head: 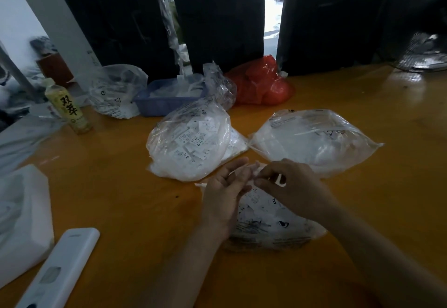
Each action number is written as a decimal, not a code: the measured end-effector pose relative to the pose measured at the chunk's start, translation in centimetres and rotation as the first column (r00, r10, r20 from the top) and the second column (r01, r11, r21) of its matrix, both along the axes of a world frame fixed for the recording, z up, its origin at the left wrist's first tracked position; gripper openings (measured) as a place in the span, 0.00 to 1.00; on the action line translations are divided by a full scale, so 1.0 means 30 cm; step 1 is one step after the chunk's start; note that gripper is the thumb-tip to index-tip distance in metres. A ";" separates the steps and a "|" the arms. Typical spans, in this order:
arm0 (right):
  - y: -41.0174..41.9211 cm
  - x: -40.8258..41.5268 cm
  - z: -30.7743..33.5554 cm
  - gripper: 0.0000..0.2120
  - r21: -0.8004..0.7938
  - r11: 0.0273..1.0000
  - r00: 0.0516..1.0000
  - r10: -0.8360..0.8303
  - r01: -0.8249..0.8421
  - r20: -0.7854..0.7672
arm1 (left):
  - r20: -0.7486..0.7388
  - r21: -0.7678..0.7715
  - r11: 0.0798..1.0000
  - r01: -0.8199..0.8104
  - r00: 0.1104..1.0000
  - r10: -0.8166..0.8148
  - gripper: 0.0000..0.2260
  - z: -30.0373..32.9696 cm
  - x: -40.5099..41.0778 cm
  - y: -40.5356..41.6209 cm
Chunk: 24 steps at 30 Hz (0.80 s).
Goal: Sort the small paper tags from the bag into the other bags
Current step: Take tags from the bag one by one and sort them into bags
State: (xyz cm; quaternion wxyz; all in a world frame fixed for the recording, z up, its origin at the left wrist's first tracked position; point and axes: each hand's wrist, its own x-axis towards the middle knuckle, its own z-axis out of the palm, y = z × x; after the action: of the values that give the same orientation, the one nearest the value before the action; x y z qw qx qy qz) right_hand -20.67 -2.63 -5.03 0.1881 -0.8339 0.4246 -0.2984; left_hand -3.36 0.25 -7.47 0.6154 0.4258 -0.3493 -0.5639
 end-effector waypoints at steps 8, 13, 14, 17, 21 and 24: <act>-0.008 -0.006 -0.019 0.04 0.141 0.989 0.980 -0.072 0.046 0.188 | 0.114 0.056 0.994 0.091 0.989 -0.097 0.22 -0.007 -0.011 0.007; 0.000 -0.004 -0.017 0.09 0.145 0.989 0.983 -0.027 0.001 0.181 | 0.110 0.020 0.999 0.043 0.993 -0.045 0.08 -0.002 -0.009 0.007; 0.001 -0.006 -0.014 0.09 0.151 0.988 0.983 -0.015 -0.013 0.182 | 0.080 0.010 0.999 0.033 0.996 -0.034 0.05 -0.001 -0.007 0.005; -0.002 -0.018 -0.008 0.10 0.202 0.979 0.966 -0.027 -0.027 0.257 | -0.018 -0.004 0.999 0.049 0.999 -0.050 0.01 -0.004 0.000 0.003; -0.013 -0.025 -0.003 0.10 0.221 0.975 0.936 -0.104 0.029 0.336 | 0.039 0.023 0.989 0.145 0.989 -0.145 0.06 0.003 0.017 0.010; -0.012 -0.025 -0.005 0.08 0.168 0.986 0.968 -0.059 0.018 0.243 | 0.067 0.055 0.974 0.220 0.972 -0.223 0.11 0.014 0.025 0.015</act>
State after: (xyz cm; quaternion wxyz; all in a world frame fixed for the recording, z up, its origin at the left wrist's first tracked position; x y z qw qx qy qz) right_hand -21.42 -2.99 -5.17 0.3019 -0.7633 0.4372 -0.3675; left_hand -2.60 0.69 -7.05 0.5254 0.4187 -0.4033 -0.6213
